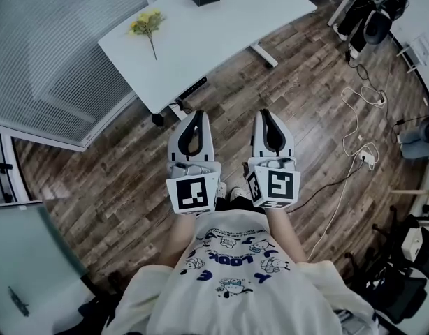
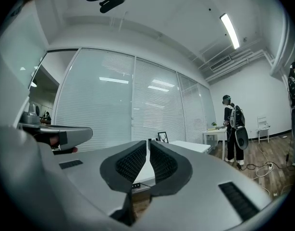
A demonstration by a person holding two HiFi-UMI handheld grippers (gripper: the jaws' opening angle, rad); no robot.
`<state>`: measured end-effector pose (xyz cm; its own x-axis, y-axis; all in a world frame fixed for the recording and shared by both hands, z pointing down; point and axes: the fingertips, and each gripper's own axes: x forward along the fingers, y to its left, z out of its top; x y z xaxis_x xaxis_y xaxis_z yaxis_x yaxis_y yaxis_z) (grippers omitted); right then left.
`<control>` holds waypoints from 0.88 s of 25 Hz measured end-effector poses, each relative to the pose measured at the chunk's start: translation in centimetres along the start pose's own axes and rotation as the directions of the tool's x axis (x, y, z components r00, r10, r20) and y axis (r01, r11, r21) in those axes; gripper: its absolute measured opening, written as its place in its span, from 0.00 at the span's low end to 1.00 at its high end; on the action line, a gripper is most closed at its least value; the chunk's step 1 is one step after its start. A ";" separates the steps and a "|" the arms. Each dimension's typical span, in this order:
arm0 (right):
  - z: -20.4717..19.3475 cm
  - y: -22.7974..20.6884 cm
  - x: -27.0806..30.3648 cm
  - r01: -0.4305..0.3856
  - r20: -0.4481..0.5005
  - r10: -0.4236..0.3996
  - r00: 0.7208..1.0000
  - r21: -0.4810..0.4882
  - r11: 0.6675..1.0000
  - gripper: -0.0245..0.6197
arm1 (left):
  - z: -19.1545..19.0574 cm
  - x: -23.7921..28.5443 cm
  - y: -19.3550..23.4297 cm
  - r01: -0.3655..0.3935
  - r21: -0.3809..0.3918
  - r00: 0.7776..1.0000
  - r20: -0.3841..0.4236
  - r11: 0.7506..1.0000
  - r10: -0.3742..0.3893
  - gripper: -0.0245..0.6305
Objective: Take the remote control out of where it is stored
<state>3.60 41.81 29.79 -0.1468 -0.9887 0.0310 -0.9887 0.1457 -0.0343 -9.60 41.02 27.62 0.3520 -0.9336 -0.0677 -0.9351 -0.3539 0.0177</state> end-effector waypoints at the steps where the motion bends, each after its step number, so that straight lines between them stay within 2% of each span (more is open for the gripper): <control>1: -0.1 0.0 0.2 0.006 -0.001 -0.006 1.000 -0.001 1.000 0.11 | -0.2 0.2 0.1 0.004 0.003 1.000 0.000 1.000 -0.004 0.07; 10: -1.1 0.2 1.4 0.020 -0.016 -0.020 1.000 0.006 1.000 0.11 | -1.6 1.4 0.7 0.029 -0.007 0.999 -0.022 1.000 -0.030 0.07; 22: -2.1 -3.1 8.8 -0.004 -0.051 0.004 0.999 -0.002 1.000 0.11 | -3.0 8.9 1.7 -0.006 -0.009 0.999 -0.039 1.000 0.005 0.07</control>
<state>5.29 32.71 32.23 -0.1516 -0.9851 0.0813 -0.9882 0.1494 -0.0329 -7.95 31.93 30.03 0.3485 -0.9369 -0.0289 -0.9366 -0.3492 0.0275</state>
